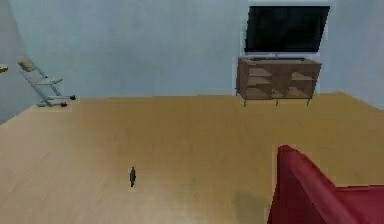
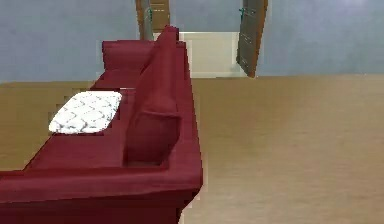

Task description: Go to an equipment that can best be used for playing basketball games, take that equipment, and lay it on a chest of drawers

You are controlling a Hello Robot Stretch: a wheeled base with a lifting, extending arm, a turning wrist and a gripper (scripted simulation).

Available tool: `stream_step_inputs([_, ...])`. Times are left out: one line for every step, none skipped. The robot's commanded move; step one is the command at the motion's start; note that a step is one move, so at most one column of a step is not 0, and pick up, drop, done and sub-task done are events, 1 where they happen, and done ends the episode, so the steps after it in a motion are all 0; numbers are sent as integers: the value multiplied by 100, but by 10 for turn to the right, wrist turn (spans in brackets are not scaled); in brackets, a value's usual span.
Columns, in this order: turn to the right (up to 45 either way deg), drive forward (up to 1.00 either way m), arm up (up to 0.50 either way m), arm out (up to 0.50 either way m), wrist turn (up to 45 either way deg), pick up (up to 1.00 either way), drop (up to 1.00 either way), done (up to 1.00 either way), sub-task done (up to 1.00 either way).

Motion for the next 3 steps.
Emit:
stream_step_inputs([-450, 0, 0, 0, 0, 0, 0, 0, 0])
stream_step_inputs([-360, 0, 0, 0, 0, 0, 0, 0, 0])
stream_step_inputs([0, 95, 0, 0, 0, 0, 0, 0, 0])
